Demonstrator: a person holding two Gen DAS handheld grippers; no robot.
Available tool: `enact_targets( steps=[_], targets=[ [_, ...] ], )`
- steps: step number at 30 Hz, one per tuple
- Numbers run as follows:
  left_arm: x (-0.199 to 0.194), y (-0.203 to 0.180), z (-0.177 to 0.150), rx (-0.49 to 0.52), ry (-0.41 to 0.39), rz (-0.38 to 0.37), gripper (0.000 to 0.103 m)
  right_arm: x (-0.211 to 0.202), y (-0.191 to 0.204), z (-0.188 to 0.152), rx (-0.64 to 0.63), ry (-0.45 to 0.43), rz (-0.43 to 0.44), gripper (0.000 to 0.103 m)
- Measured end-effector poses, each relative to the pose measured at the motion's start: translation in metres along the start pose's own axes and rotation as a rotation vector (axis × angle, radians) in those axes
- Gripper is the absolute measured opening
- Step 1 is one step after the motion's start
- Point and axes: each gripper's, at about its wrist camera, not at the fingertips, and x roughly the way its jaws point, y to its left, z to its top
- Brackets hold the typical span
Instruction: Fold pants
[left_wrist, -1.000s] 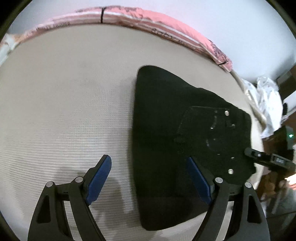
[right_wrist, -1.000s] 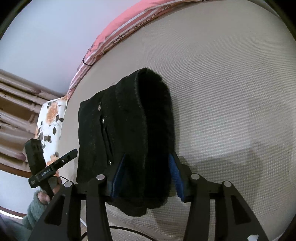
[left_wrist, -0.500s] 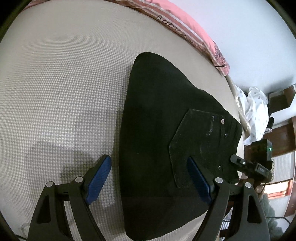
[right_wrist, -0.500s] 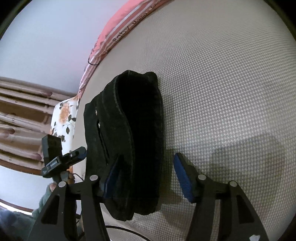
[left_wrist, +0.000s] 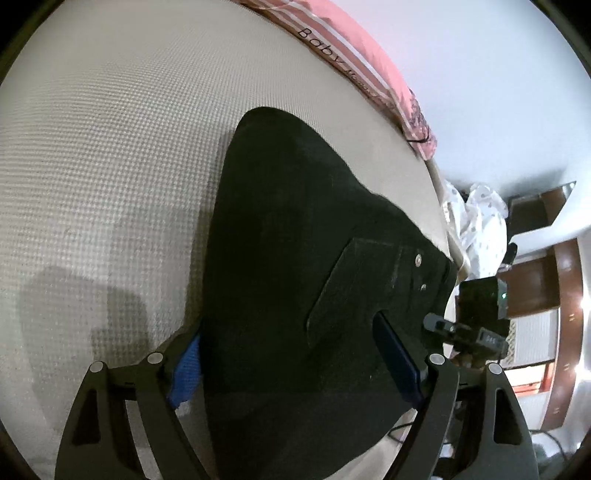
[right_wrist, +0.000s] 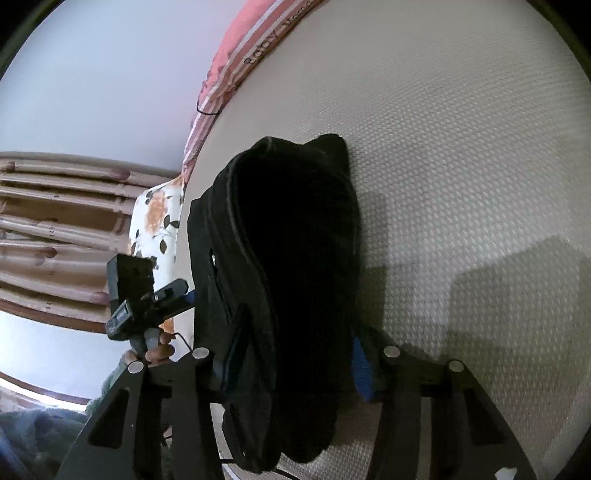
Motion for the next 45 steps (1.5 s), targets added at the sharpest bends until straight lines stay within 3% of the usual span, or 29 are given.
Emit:
enact_targets(
  steps=[9, 15, 20, 28, 38, 45],
  targets=[
    [0.005, -0.009, -0.001, 0.087, -0.036, 0.039, 0.083, 0.006, -0.003, 0.006, 0.006, -0.018, 0.037, 0.043],
    [0.009, -0.020, -0.009, 0.131, -0.062, 0.152, 0.066, 0.006, -0.003, 0.003, 0.022, -0.036, 0.028, 0.041],
    [0.018, -0.034, -0.013, 0.162, -0.070, 0.241, 0.065, 0.006, 0.001, 0.003, 0.023, -0.051, 0.005, 0.042],
    [0.024, -0.044, -0.013, 0.207, -0.068, 0.310, 0.059, 0.012, 0.019, 0.002, -0.015, -0.097, -0.085, 0.036],
    [0.009, -0.051, -0.017, 0.273, -0.089, 0.340, 0.024, 0.010, 0.058, 0.006, -0.027, -0.137, -0.160, 0.023],
    [-0.005, -0.048, -0.016, 0.249, -0.096, 0.290, 0.018, 0.010, 0.080, 0.005, -0.040, -0.158, -0.134, 0.020]
  ],
)
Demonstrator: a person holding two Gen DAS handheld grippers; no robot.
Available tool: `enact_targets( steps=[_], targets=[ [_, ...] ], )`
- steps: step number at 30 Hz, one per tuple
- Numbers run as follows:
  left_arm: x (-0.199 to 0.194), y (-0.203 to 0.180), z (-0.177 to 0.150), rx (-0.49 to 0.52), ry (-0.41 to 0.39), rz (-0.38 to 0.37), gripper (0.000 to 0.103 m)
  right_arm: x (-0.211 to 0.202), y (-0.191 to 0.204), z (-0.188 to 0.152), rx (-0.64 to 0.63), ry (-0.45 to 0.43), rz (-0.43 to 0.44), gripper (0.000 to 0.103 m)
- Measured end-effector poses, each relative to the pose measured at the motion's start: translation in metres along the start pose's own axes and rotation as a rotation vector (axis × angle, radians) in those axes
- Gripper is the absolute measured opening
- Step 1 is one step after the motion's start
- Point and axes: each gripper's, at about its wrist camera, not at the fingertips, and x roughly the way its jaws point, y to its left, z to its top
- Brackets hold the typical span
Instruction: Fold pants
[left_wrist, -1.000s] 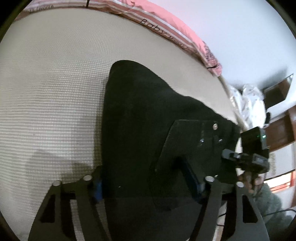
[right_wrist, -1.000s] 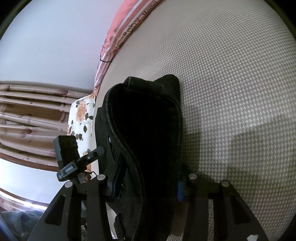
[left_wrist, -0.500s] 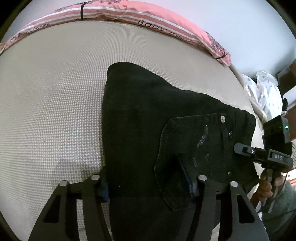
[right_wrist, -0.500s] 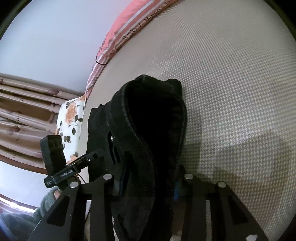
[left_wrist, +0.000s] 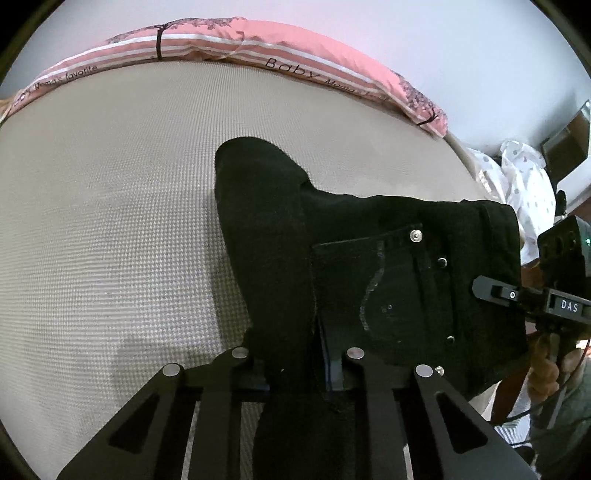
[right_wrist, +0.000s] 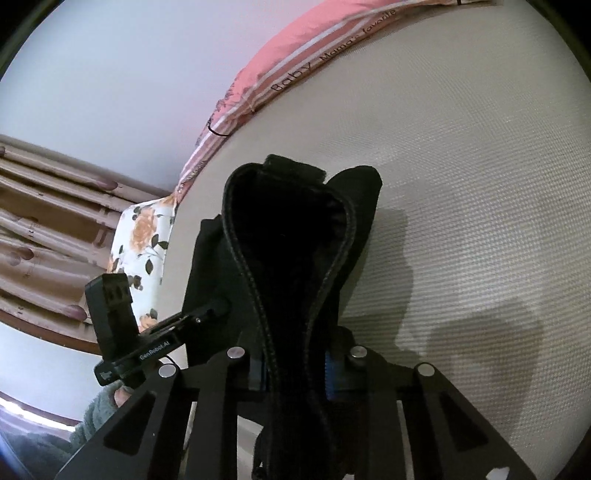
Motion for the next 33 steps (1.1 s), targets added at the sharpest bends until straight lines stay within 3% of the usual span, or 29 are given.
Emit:
enact_targets(
  steps=[7, 10, 18, 29, 32, 33],
  targets=[
    [-0.023, 0.012, 0.011, -0.021, -0.042, -0.022, 0.018, 0.017, 0.013, 0.012, 0.004, 0.014, 0.038, 0.020],
    [-0.030, 0.021, 0.025, -0.016, -0.065, 0.007, 0.018, 0.031, 0.023, 0.028, -0.014, 0.024, 0.052, 0.020],
    [-0.032, 0.066, 0.089, -0.055, -0.119, 0.065, 0.018, 0.077, 0.056, 0.093, -0.086, 0.033, 0.063, 0.020],
    [0.008, 0.108, 0.136, -0.076, -0.142, 0.111, 0.018, 0.125, 0.060, 0.163, -0.116, 0.031, 0.046, 0.020],
    [0.025, 0.121, 0.132, -0.082, -0.121, 0.152, 0.024, 0.137, 0.050, 0.166, -0.138, 0.030, -0.011, 0.021],
    [0.030, 0.126, 0.130, -0.086, -0.112, 0.152, 0.027, 0.140, 0.045, 0.165, -0.144, 0.025, -0.043, 0.027]
  ],
)
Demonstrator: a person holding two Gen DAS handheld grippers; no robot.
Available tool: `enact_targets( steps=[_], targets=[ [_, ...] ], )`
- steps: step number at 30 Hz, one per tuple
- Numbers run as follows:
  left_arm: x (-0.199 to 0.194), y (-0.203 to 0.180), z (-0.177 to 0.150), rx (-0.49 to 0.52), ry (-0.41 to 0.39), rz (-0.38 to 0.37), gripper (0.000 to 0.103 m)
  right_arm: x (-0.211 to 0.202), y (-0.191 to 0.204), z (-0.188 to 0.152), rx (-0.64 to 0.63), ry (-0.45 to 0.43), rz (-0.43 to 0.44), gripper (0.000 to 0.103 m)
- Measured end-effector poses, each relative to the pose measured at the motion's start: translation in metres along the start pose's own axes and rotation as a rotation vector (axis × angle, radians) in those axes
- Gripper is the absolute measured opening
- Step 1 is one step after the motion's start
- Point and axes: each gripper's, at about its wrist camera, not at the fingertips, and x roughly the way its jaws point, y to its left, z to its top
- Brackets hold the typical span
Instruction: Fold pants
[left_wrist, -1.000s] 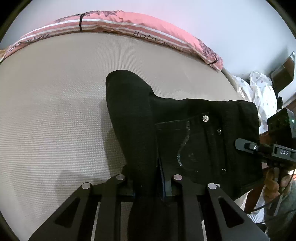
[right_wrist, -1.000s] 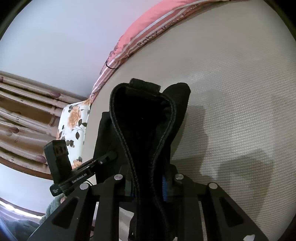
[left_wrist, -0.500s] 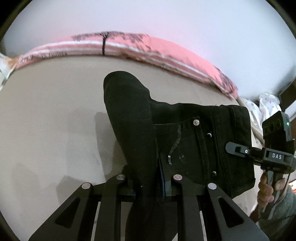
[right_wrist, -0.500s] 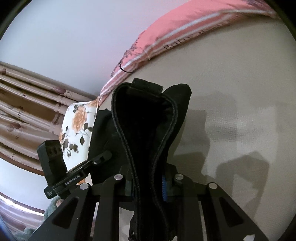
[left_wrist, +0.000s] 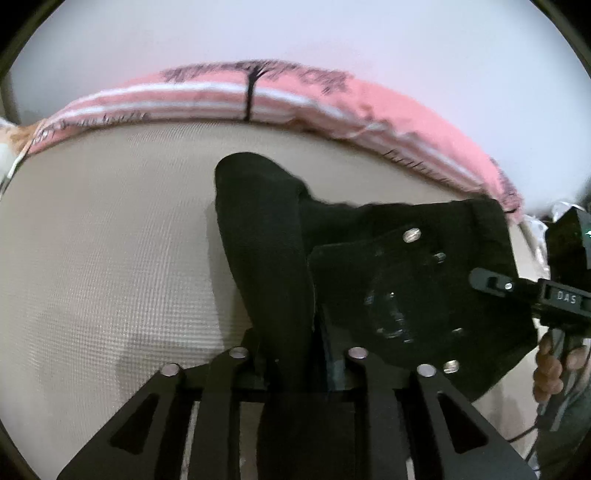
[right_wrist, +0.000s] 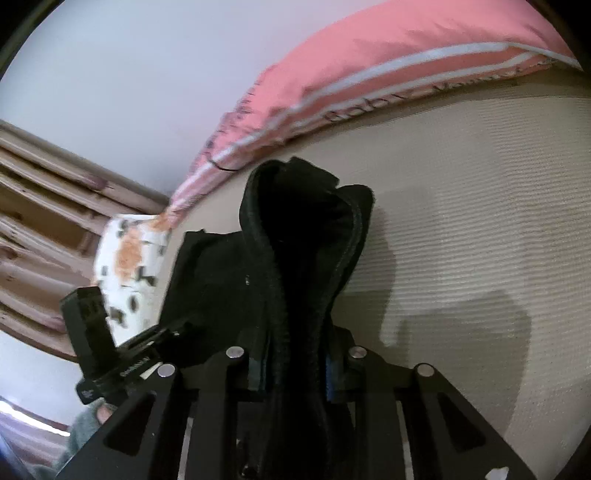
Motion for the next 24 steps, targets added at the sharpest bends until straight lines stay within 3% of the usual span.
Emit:
enact_targets(
  steps=[1, 2, 3, 7, 13, 18, 21, 24],
  targets=[
    [0.005, 0.004, -0.003, -0.003, 0.008, 0.001, 0.037, 0.004, -0.002, -0.002, -0.011, 0.002, -0.038, 0.032],
    [0.007, 0.008, -0.006, -0.015, 0.003, -0.001, 0.045, 0.007, -0.004, -0.004, -0.029, 0.008, -0.099, 0.048],
    [0.008, 0.012, -0.007, -0.033, -0.005, -0.004, 0.049, 0.009, -0.004, -0.008, -0.054, 0.002, -0.153, 0.051],
    [0.008, 0.020, -0.013, -0.062, -0.015, -0.008, 0.057, 0.001, 0.004, -0.021, -0.118, -0.022, -0.190, 0.052],
    [-0.014, 0.010, -0.044, -0.076, -0.030, 0.077, 0.065, -0.024, 0.007, -0.055, -0.128, -0.094, -0.262, 0.055],
    [-0.043, -0.005, -0.078, -0.046, -0.048, 0.203, 0.065, -0.045, 0.020, -0.081, -0.115, -0.185, -0.323, 0.056],
    [-0.060, -0.015, -0.096, -0.009, -0.055, 0.266, 0.075, -0.056, 0.039, -0.096, -0.149, -0.250, -0.402, 0.056],
    [-0.075, -0.022, -0.112, 0.002, -0.067, 0.288, 0.077, -0.059, 0.059, -0.109, -0.191, -0.265, -0.434, 0.066]
  ],
)
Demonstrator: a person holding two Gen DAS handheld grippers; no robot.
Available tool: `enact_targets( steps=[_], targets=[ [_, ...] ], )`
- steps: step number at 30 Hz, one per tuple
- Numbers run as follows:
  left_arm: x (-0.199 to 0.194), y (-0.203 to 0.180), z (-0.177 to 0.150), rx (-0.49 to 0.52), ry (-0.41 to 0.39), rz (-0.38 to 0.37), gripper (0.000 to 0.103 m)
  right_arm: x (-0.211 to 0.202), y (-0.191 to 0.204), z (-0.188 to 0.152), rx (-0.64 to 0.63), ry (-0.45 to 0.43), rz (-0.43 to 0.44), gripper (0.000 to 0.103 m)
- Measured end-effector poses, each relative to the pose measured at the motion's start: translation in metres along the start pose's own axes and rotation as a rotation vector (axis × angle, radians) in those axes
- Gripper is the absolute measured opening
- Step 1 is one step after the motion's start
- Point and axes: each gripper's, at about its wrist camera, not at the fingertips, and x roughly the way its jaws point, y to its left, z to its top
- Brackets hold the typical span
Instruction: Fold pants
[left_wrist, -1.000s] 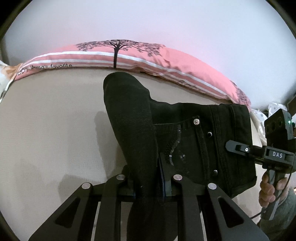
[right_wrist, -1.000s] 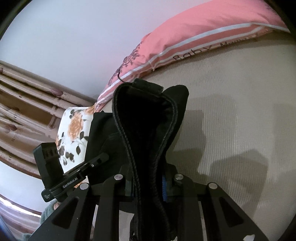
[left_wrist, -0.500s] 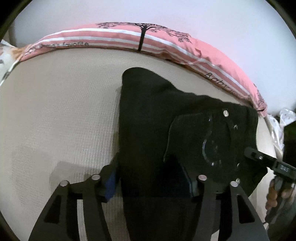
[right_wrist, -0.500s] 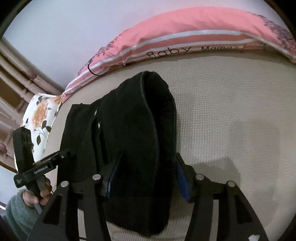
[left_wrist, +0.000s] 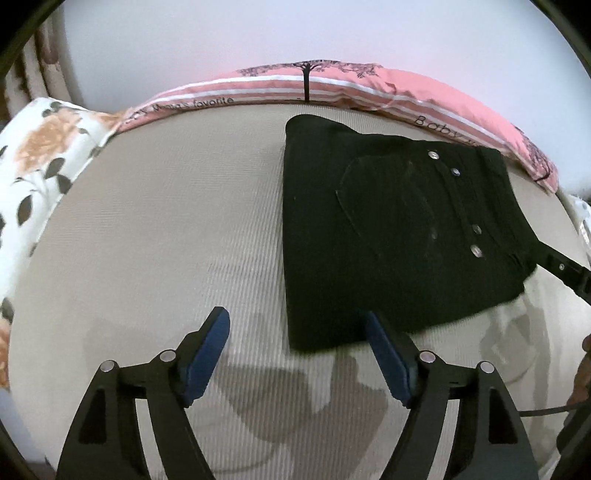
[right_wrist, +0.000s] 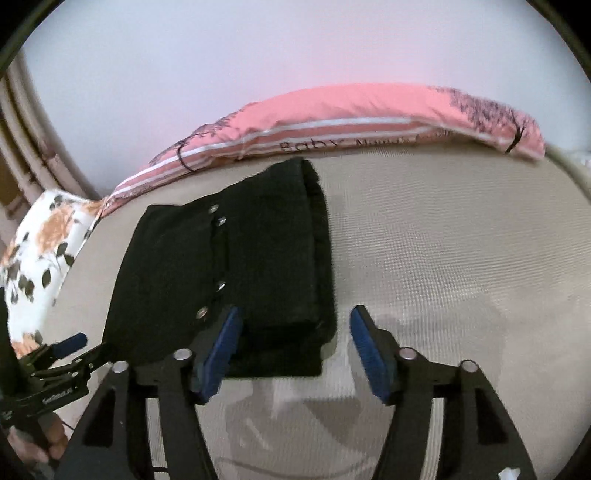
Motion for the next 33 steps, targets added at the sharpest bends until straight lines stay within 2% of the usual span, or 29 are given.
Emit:
enact_targets(
  steps=[4, 8, 12, 22, 33],
  targets=[
    [-0.014, -0.004, -0.015, 0.011, -0.003, 0.019, 0.078, -0.017, 0.027, -0.017, -0.063, -0.017, -0.029, 0.072],
    [-0.025, 0.002, -0.029, -0.015, -0.008, 0.027, 0.078, -0.029, 0.047, -0.030, -0.091, -0.037, -0.035, 0.083],
    [-0.034, 0.008, -0.042, -0.035, -0.010, 0.044, 0.078, -0.039, 0.063, -0.041, -0.130, -0.035, -0.042, 0.086],
    [-0.049, 0.005, -0.059, -0.014, -0.036, 0.088, 0.078, -0.051, 0.075, -0.062, -0.133, -0.033, -0.075, 0.088],
    [-0.041, 0.002, -0.067, -0.020, -0.007, 0.073, 0.078, -0.060, 0.082, -0.072, -0.135, -0.039, -0.102, 0.089]
  ],
)
